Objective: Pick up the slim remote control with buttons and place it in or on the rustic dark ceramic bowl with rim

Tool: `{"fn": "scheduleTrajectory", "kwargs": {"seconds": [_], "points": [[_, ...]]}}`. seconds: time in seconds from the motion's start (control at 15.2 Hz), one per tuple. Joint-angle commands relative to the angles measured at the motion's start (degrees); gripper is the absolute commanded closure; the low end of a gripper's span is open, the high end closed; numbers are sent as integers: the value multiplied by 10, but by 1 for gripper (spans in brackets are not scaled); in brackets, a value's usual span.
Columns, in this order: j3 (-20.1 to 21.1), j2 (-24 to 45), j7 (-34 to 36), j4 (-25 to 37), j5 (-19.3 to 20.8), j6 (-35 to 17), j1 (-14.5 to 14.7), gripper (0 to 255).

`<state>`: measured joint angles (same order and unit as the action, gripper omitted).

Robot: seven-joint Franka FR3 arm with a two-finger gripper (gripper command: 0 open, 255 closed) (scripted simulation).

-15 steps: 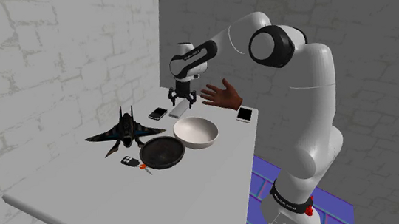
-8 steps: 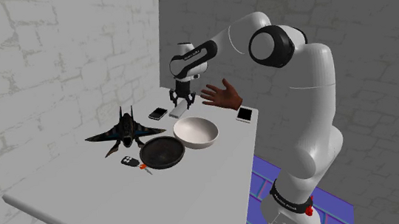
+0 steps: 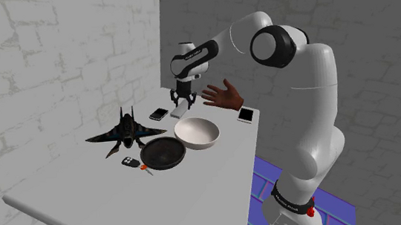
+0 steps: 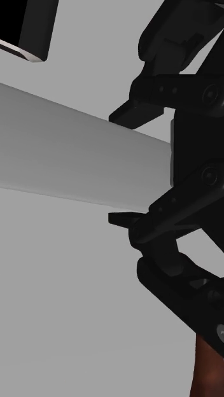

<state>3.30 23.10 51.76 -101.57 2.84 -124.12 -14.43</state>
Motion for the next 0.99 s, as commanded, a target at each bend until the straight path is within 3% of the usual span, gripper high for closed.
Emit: {"fn": "scheduleTrajectory", "kwargs": {"seconds": [0.0, 0.92], "points": [[0, -6, 0, 3, 0, 9, 0, 255], [2, -46, -4, 56, -5, 102, -1, 255]]}}
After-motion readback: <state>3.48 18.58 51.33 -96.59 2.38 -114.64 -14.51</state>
